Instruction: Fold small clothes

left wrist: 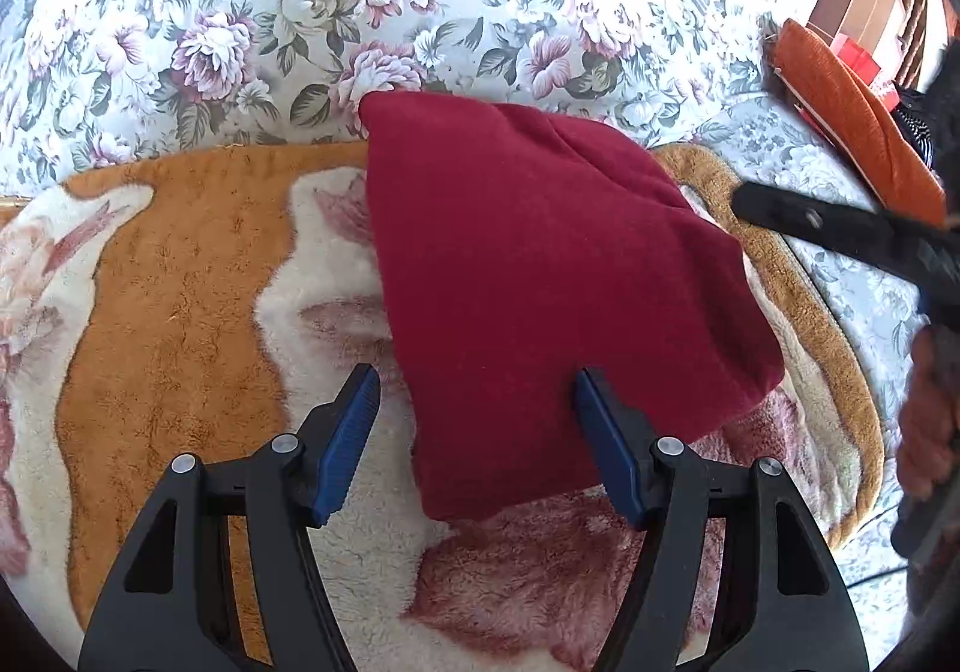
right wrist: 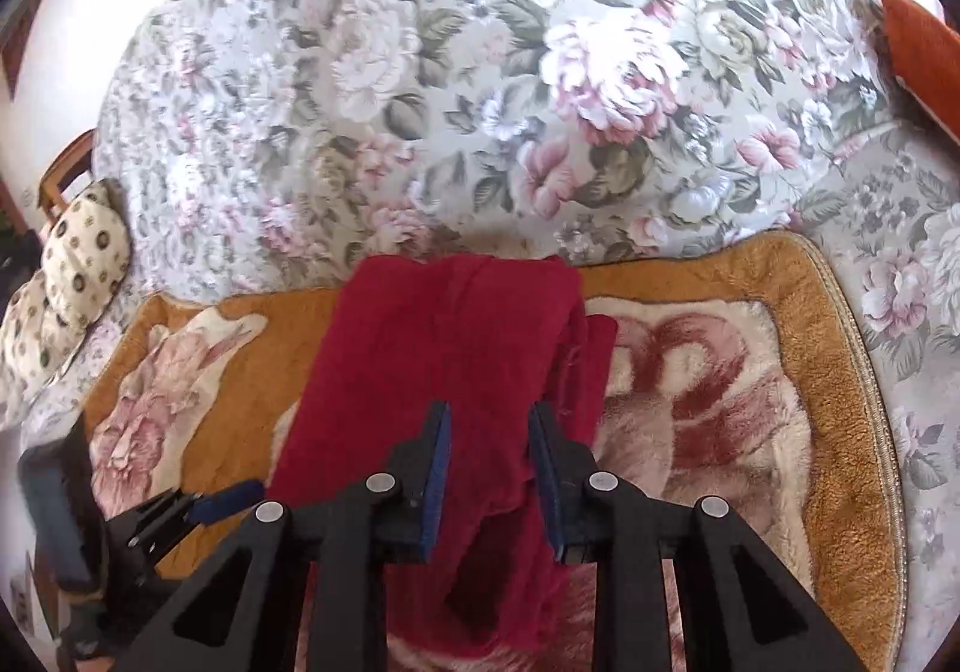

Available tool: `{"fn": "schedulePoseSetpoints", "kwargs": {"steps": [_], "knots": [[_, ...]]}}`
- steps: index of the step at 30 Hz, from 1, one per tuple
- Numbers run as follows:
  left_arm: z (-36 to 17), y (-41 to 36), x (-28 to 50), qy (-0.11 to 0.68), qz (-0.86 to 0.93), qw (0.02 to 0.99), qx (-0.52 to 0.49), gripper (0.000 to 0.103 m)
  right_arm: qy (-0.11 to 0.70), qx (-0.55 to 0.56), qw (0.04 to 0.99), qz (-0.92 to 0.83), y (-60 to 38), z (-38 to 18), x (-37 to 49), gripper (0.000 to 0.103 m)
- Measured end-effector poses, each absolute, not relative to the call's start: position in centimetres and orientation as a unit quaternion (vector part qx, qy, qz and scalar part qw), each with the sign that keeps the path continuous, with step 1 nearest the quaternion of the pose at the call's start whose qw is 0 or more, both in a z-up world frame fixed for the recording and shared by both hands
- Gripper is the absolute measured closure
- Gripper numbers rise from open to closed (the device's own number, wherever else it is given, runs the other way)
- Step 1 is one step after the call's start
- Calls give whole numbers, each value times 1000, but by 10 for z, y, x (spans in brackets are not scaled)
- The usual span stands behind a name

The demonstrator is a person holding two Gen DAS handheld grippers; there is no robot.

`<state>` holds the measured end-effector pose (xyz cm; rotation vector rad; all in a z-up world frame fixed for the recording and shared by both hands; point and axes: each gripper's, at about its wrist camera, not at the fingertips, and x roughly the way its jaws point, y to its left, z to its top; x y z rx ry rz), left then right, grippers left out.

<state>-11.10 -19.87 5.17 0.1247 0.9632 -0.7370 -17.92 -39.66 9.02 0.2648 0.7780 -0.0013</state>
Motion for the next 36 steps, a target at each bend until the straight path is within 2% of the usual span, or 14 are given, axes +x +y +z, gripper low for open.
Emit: {"fn": "schedulePoseSetpoints", "kwargs": {"steps": [2,5,7,16,31,33,36], "knots": [[49,-198,-110,457,-345,818,53,35,400,103,911,-1,-383,80,-187,85],[46,-199,-109,462,-348,814,52,31,442,64,892,-64,-384,44,-188,88],[44,-200,-109,465,-350,812,57,31,452,103,884,-58,-394,29,-193,88],[56,-197,-107,438,-334,832,66,31,377,132,916,-39,-386,82,-195,88],[59,-223,-52,471,-330,818,28,31,388,164,905,-65,-422,56,-128,86],[53,-229,-47,475,-330,815,29,24,390,172,902,-65,-426,51,-125,86],[46,-233,-45,477,-328,815,32,22,398,163,901,-62,-426,40,-121,86]]}}
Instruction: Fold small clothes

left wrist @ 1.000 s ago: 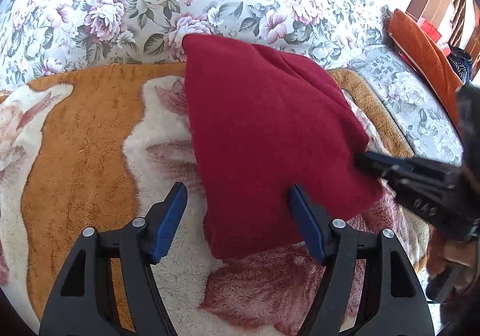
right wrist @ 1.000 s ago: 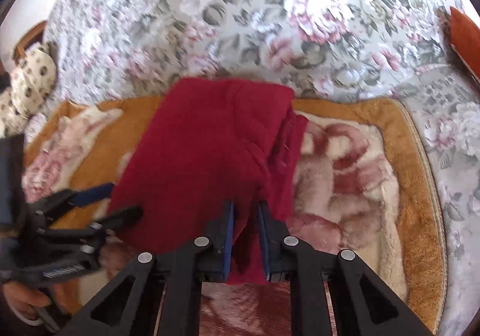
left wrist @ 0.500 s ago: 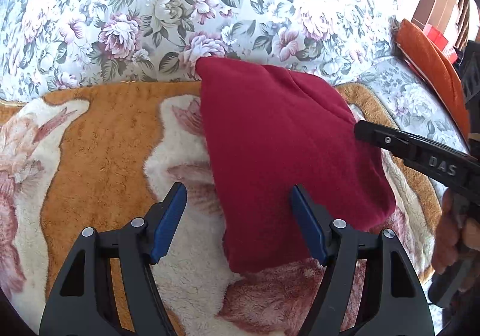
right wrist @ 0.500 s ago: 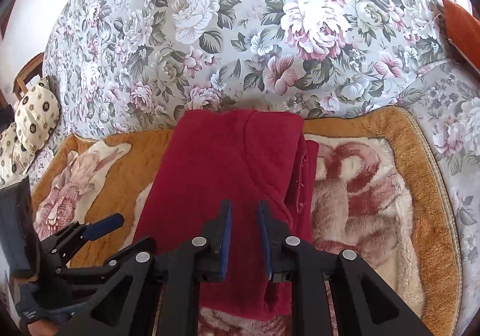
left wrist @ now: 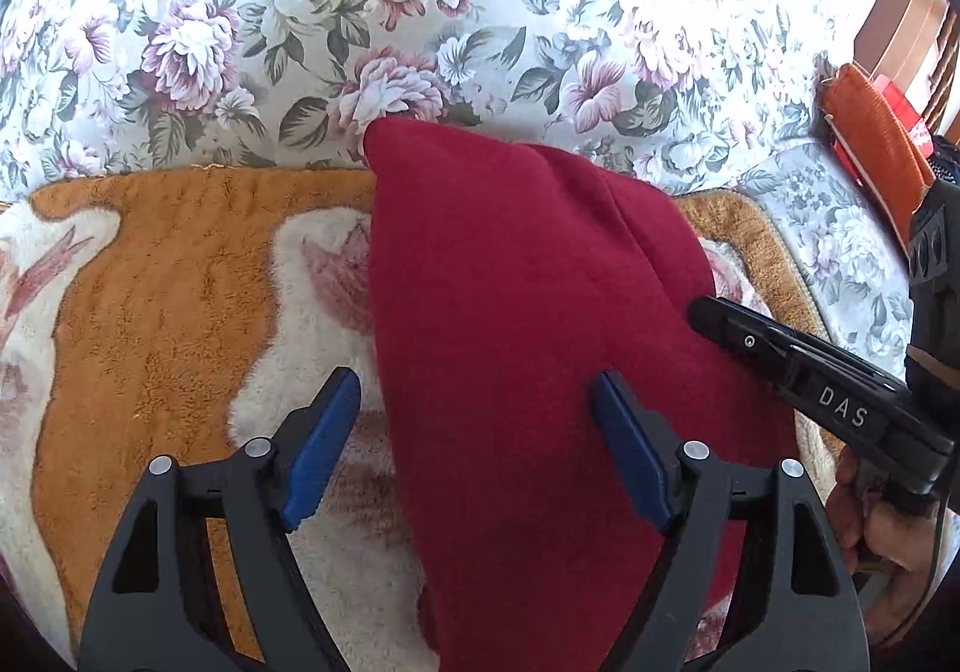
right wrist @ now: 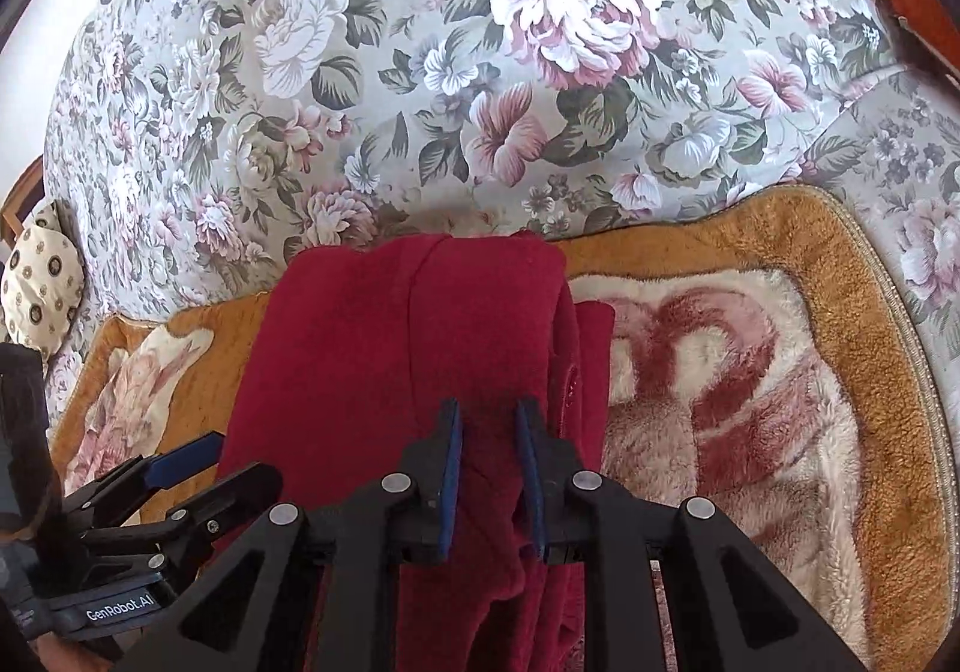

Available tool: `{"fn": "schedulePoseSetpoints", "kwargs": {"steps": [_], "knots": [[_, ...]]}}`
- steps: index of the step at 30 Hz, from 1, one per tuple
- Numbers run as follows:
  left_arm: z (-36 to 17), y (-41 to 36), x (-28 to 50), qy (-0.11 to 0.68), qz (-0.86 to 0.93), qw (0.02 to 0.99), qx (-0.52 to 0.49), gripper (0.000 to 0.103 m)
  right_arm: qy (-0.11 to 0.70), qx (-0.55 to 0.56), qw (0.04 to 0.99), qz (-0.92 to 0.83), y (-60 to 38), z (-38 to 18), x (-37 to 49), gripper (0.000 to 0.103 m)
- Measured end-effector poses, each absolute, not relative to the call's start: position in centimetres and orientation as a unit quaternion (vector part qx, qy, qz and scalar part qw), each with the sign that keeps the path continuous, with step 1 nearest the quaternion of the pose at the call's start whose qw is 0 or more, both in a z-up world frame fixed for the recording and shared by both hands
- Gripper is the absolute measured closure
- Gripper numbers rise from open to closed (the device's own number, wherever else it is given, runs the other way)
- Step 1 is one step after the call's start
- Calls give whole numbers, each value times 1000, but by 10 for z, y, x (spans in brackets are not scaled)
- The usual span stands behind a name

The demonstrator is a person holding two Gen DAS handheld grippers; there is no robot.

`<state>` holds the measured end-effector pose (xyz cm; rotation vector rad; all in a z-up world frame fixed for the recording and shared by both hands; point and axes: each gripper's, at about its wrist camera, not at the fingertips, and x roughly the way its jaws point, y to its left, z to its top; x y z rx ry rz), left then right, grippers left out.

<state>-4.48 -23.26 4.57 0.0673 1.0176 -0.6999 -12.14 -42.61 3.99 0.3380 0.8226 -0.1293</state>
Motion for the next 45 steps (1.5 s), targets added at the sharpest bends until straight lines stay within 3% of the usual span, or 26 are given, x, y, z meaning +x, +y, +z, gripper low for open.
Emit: {"fn": "schedulePoseSetpoints", "kwargs": {"steps": [3,12,16,22,23,28,34,36,39,40,43,45], "knots": [[41,-233,-43,480,-323,815,28,17,396,148,904,-61,-424,35,-120,86],[42,-233,-42,477,-323,816,43,17,386,180,904,-44,-418,61,-145,84],[41,-233,-42,478,-324,815,39,16,405,163,898,-62,-413,47,-152,70],[42,-222,-40,498,-344,796,12,16,386,199,900,-45,-426,47,-161,64],[41,-218,-38,504,-348,790,2,16,382,208,899,-45,-430,48,-163,56],[34,-200,-32,527,-363,767,-47,16,369,256,893,-32,-448,38,-167,38],[11,-205,-22,560,-384,726,-111,15,371,342,863,20,-467,5,-153,31],[6,-207,-23,556,-384,727,-122,7,371,363,854,31,-470,-5,-148,29],[9,-216,-30,539,-390,740,-98,6,366,359,857,43,-465,-7,-141,29],[11,-217,-32,533,-400,740,-94,6,369,351,860,41,-461,-4,-140,34],[20,-219,-43,517,-411,747,-75,20,369,326,870,30,-450,10,-143,52],[32,-211,-51,505,-419,751,-70,27,363,312,877,32,-442,24,-149,56]]}}
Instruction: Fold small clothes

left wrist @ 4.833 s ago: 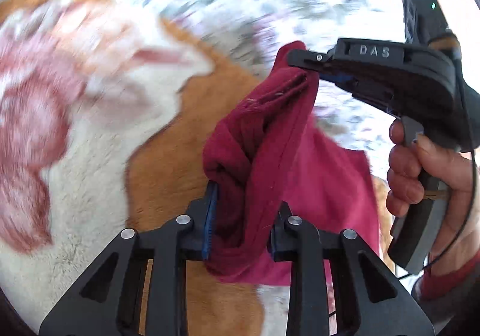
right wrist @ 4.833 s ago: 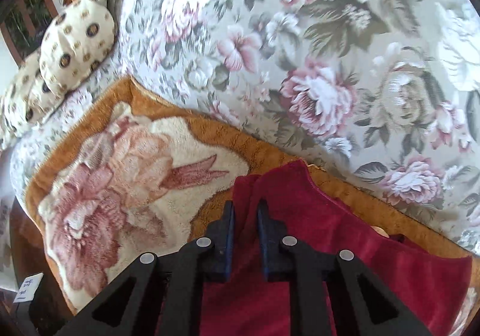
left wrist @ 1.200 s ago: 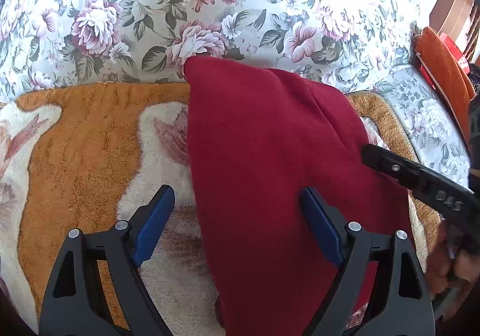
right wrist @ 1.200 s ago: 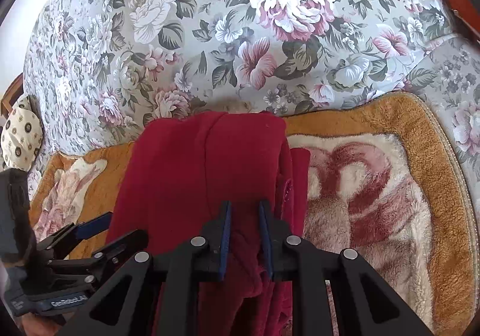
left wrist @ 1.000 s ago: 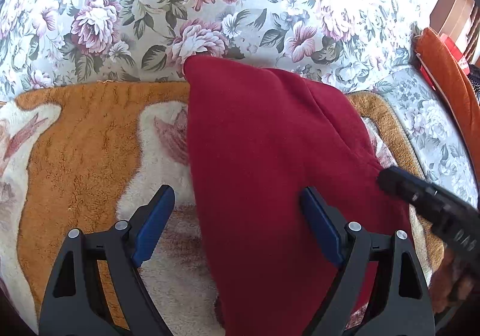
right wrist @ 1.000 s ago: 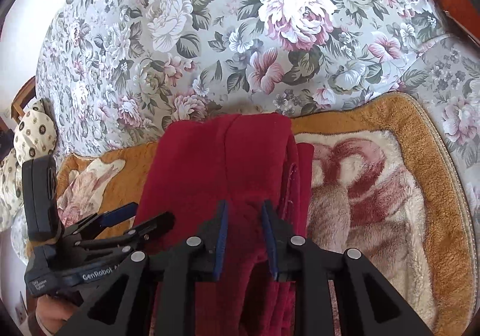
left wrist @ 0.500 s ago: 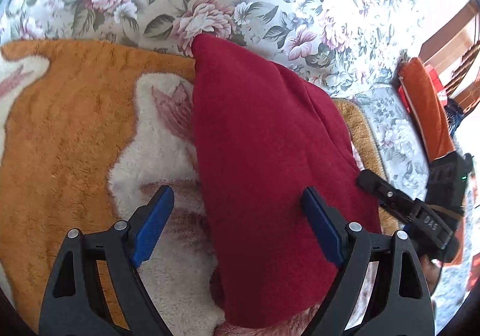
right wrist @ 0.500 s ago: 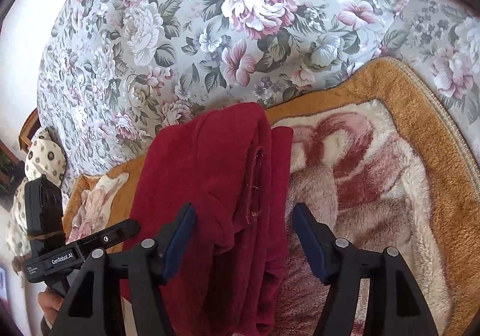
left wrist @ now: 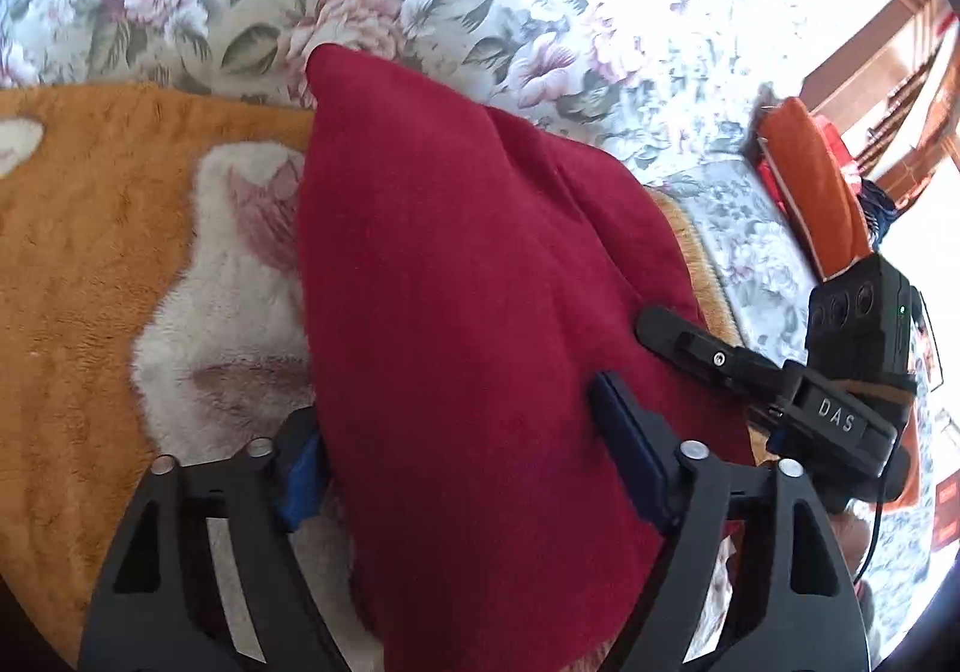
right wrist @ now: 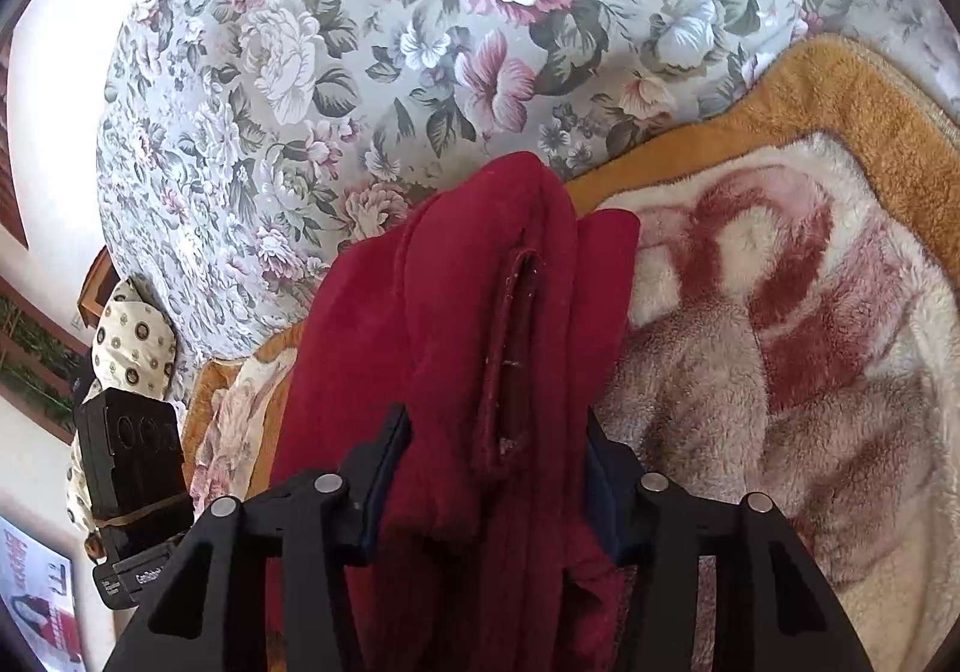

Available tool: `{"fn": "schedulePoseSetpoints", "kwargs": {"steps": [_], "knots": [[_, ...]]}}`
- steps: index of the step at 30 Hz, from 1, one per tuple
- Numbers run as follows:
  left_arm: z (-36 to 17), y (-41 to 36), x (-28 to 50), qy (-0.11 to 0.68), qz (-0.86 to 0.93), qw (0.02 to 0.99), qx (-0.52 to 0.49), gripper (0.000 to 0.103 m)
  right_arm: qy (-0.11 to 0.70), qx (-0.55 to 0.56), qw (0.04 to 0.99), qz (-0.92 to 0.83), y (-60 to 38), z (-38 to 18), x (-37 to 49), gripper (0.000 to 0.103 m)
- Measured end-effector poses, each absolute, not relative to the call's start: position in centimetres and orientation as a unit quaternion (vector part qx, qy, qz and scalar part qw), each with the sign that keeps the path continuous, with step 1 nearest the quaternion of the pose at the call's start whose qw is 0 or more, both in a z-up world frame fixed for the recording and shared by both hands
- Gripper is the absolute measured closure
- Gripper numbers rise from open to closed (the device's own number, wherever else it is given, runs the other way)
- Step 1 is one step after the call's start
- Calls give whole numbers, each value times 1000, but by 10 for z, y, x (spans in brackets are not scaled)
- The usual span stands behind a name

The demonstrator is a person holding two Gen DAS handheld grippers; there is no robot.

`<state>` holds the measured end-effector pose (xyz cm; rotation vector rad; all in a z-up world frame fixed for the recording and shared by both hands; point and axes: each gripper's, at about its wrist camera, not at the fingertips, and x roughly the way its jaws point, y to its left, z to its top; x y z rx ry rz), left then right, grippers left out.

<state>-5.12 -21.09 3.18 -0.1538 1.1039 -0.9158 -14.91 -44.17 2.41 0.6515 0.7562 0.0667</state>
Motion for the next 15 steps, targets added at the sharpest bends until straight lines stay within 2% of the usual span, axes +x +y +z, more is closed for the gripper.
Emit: {"fn": "schedulePoseSetpoints", "kwargs": {"steps": [8,12,15], "knots": [[77,-142,-98,493,-399,771,-57,27,369,285,880,87,-378,61,-189,57],[58,-118,-121,522,-365,770,-30,27,408,269,867,98,-349,41,-196,56],[39,-111,-130,550,-331,767,-7,24,468,222,854,51,-335,17,-195,47]]}}
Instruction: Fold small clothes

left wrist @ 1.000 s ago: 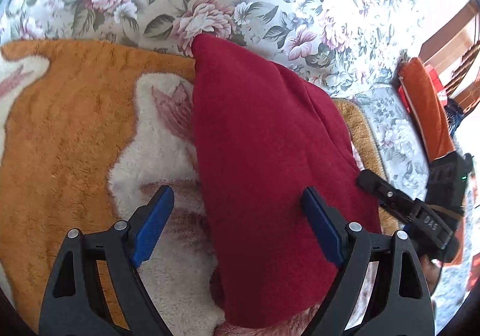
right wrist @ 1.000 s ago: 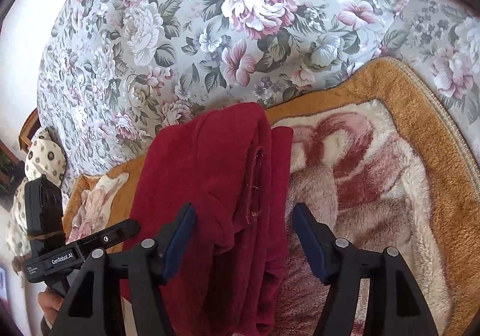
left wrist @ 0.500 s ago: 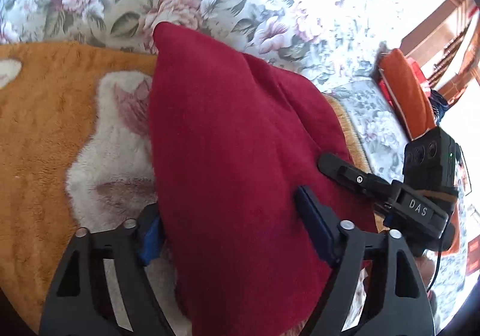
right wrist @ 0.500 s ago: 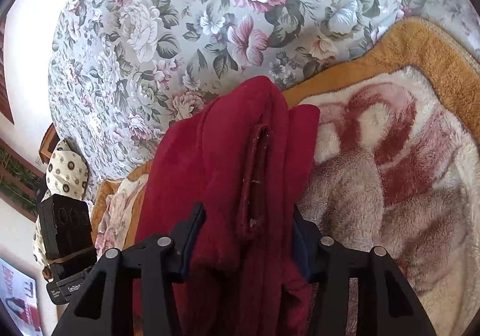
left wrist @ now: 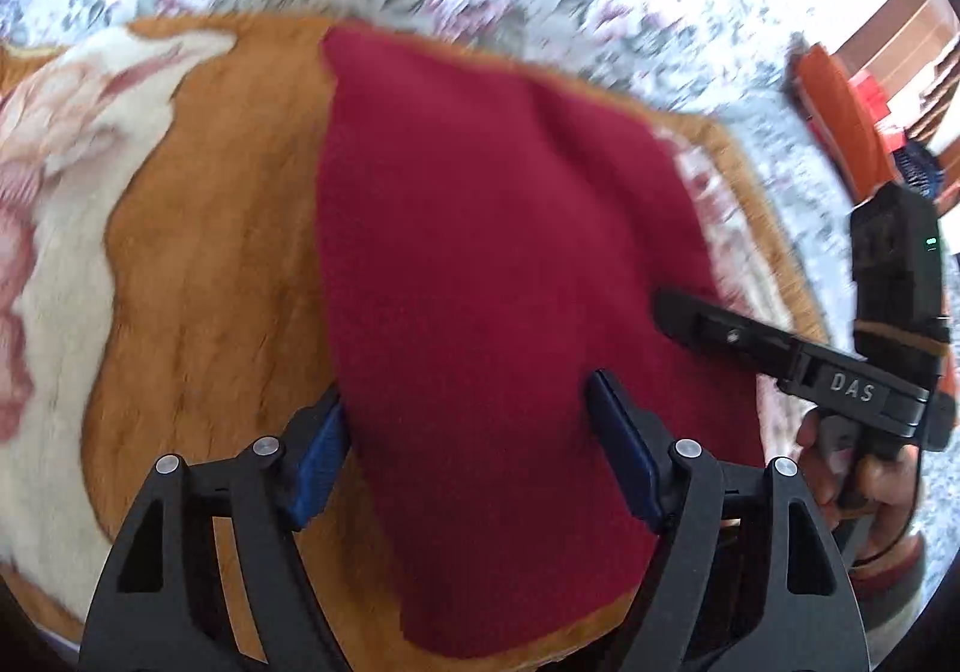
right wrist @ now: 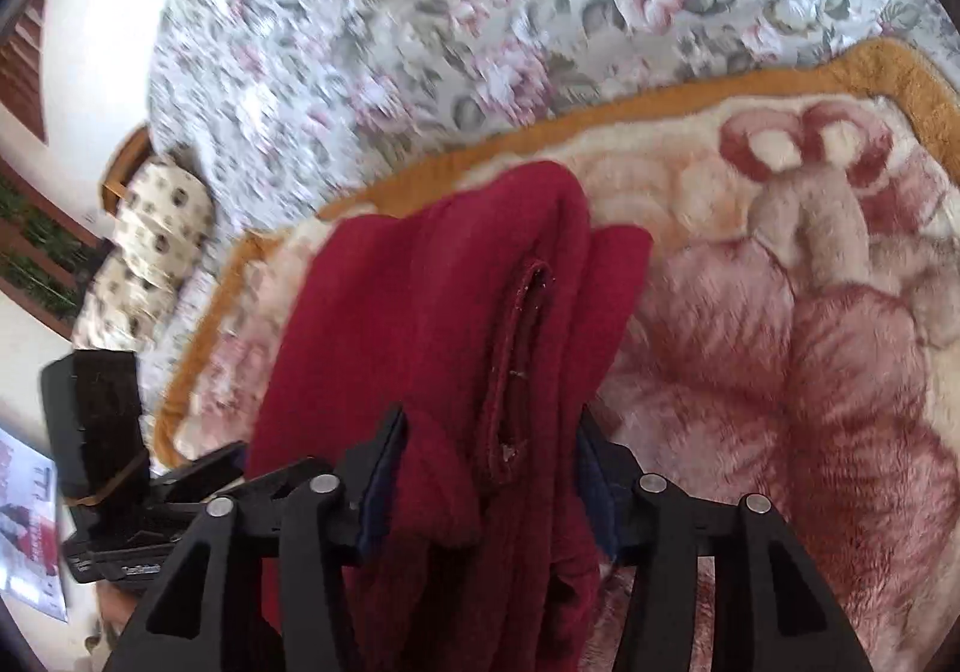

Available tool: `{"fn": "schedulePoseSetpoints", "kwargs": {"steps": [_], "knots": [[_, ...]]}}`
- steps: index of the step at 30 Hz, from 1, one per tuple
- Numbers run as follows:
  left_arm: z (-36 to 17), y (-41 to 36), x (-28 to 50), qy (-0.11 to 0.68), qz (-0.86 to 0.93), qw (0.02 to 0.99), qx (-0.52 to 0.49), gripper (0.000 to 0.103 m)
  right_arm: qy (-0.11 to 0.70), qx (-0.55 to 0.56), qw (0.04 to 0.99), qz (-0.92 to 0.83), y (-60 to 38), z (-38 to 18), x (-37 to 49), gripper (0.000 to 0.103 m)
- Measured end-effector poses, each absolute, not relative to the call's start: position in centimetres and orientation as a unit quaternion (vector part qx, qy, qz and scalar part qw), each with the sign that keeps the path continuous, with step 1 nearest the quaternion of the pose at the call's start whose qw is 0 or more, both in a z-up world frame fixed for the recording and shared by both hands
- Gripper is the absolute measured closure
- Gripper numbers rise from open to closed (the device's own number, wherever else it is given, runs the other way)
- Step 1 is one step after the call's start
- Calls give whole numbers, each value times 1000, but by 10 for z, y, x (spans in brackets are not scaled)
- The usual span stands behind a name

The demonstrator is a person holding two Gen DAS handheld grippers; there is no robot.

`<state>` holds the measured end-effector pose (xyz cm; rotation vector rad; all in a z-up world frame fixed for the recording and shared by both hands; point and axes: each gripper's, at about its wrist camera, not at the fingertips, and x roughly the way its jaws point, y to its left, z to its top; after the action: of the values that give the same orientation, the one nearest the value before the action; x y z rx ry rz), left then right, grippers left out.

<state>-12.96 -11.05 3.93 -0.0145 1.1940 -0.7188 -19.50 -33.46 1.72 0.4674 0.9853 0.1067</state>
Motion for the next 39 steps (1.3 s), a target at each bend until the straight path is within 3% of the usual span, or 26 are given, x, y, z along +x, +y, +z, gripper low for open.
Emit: {"fn": "schedulePoseSetpoints", "kwargs": {"steps": [5,7,8,13,20,30,35,39], "knots": [[67,-105,-145,502,-297,812,28,25,416,172,893,30,-328,55,-223,46],[74,-109,-145,485,-279,828,46,25,391,150,907,28,-324,75,-229,56],[75,-111,-144,484,-275,830,48,25,386,140,911,27,-322,81,-228,66],[73,-123,-133,478,-254,839,54,25,387,106,916,8,-309,85,-200,73],[59,-129,-121,483,-250,838,53,25,441,121,889,-23,-319,33,-162,73],[66,-126,-135,458,-225,858,56,25,421,127,898,5,-303,66,-206,74],[72,-122,-144,441,-208,870,68,25,457,75,886,-12,-285,42,-212,73],[81,-117,-158,423,-193,881,84,25,439,96,893,-5,-287,55,-225,73]]}}
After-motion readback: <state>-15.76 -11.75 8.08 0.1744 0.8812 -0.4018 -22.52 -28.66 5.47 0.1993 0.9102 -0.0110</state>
